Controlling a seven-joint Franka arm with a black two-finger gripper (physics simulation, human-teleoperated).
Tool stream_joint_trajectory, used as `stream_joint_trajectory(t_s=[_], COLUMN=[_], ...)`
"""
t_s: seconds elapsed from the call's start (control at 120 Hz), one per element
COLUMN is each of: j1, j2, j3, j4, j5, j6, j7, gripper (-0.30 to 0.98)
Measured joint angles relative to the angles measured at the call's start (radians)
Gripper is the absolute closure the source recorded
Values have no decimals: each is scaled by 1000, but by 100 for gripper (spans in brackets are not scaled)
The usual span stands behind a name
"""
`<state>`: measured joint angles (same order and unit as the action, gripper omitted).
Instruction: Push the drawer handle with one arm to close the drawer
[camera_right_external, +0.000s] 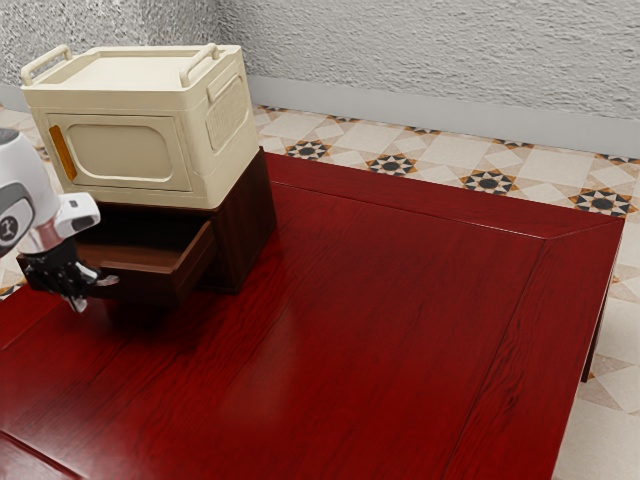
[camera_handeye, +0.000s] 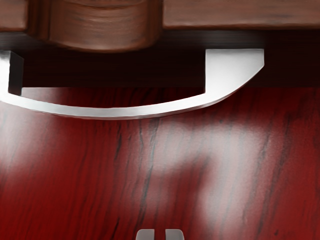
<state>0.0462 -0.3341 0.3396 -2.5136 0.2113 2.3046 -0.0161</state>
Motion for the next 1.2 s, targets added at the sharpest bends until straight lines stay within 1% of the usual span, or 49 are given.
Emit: stream_joint_trajectory(t_s=[0.783,1.2], j1=[-3,-5], j2=[141,206], j3=[18,18], j4=[124,195], j5=[-4,-21], j6=[3,4], j7=[0,0], gripper=[79,79])
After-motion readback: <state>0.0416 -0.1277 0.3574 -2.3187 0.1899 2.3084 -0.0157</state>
